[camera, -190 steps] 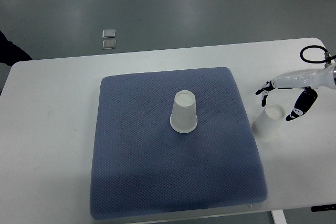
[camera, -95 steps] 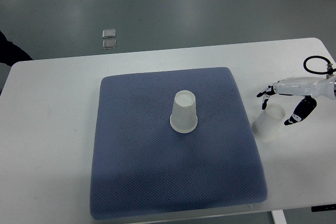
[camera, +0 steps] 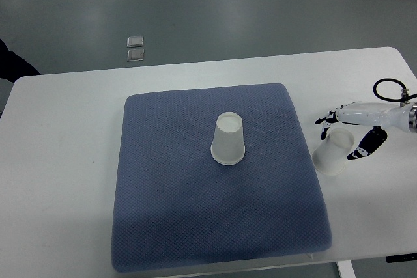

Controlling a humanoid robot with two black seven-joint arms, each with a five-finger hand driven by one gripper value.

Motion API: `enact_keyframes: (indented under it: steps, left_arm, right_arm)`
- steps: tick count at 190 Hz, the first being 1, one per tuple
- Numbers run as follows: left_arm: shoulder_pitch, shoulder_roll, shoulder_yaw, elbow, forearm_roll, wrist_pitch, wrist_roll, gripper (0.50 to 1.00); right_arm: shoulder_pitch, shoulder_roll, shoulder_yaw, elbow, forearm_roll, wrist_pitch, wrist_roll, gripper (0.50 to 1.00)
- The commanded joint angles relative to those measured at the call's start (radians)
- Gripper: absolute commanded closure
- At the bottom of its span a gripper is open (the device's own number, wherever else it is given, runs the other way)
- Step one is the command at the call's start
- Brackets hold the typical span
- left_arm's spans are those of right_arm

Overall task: Stack paper cups
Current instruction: 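Close the right hand fingers around the white paper cup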

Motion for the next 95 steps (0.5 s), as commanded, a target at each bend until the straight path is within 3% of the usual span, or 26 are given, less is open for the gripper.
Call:
enact_keyframes:
  steps: [1,95]
  left_arm:
    - [0.000,0.000,0.000,0.000,0.000,0.000,0.001,0.500]
    - [0.000,0.000,-0.001,0.000,0.000,0.000,0.000,0.500]
  right_arm:
    - [-0.011,0.010,0.000,-0.016,-0.002,-0.014,0.000,0.593]
    - [-0.049,0.065,0.000,-0.085,-0.002,-0.072,0.000,0.630]
